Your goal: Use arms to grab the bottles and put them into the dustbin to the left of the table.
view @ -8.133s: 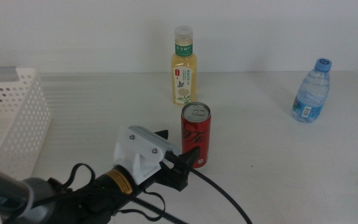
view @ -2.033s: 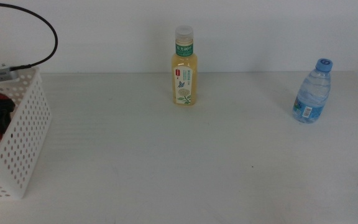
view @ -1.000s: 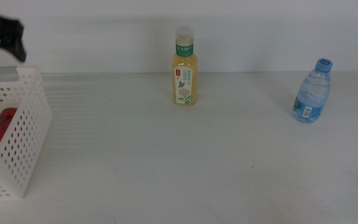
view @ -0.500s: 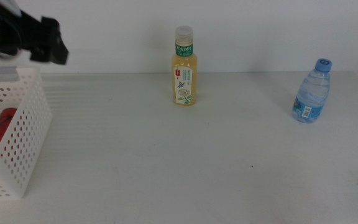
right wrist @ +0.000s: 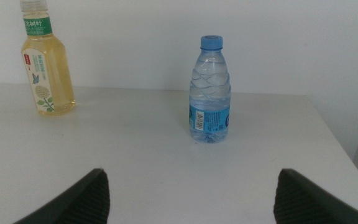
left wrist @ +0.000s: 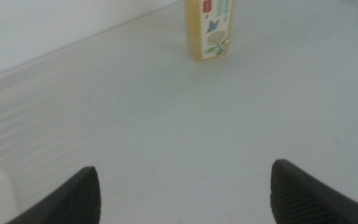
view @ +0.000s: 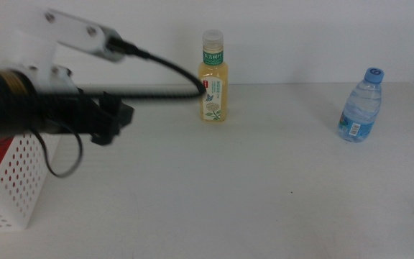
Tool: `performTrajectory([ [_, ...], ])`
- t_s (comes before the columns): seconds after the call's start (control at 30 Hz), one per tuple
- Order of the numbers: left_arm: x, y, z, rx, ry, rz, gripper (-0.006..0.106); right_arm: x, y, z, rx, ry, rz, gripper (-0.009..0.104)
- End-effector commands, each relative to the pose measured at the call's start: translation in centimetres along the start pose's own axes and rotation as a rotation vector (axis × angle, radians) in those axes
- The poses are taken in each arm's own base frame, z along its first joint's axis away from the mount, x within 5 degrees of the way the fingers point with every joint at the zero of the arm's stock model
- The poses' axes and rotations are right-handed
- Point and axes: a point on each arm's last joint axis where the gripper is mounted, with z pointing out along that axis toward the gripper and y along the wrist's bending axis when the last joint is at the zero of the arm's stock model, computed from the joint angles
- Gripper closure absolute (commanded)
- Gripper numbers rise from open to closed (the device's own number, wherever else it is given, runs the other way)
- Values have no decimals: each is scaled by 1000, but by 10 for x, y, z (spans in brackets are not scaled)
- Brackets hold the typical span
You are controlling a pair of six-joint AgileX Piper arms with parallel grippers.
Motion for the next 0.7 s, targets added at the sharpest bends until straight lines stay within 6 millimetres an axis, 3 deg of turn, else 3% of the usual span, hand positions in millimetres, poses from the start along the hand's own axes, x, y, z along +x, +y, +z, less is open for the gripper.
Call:
performTrajectory([
  [0.0, -9, -7, -5, 16, -170, -18, 10, -11, 0, -3, 9, -110, -17, 18],
  [0.33, 25, -30, 15, 77, -275, 2, 10, -11, 0, -3, 9, -110, -17, 18],
  [0.67, 49, -33, 31, 86, -343, -95, 11, -11, 0, -3, 9, -110, -17, 18],
])
